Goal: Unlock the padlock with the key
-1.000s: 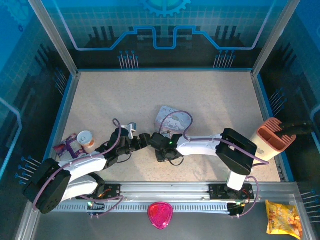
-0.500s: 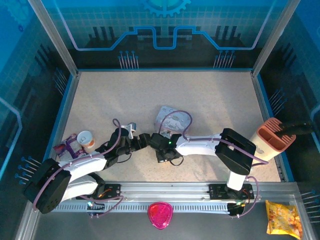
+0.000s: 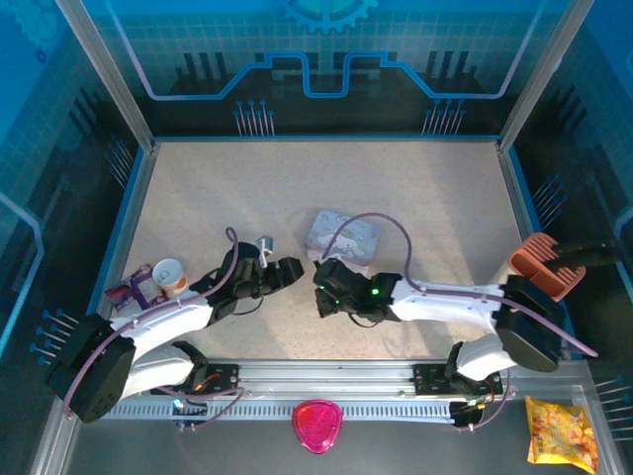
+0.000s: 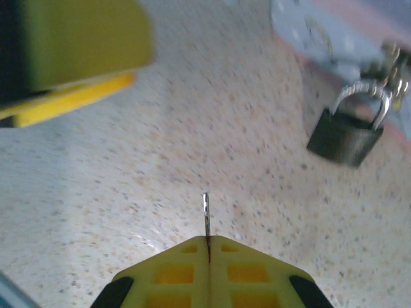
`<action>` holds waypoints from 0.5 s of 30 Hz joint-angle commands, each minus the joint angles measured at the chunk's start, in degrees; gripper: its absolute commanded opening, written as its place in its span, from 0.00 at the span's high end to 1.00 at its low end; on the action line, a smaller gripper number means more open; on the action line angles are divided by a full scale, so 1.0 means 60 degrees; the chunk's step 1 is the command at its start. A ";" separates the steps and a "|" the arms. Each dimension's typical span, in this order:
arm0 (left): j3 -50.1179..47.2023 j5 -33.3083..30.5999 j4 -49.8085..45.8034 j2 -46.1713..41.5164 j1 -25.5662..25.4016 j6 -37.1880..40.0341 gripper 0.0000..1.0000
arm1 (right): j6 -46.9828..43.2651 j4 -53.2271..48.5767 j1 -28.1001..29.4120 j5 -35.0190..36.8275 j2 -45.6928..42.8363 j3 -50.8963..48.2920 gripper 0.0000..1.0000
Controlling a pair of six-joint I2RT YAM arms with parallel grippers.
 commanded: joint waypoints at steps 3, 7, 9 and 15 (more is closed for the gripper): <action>0.1461 -0.0124 -0.1954 -0.0491 -0.0774 -0.0304 0.34 | -0.2676 0.2455 0.0341 0.0963 -0.0925 -0.0919 1.00; 0.2094 -0.0523 -0.2627 -0.0596 -0.1261 -0.0346 0.37 | -0.3412 0.3237 0.0426 0.1287 -0.1143 -0.1193 1.00; 0.2349 -0.0688 -0.3015 -0.0576 -0.1402 -0.0345 0.40 | -0.3691 0.3540 0.0535 0.1524 -0.1180 -0.1271 1.00; 0.2660 -0.0889 -0.3630 -0.0464 -0.1493 -0.0436 0.46 | -0.3930 0.4578 0.0752 0.2052 -0.1399 -0.1708 1.00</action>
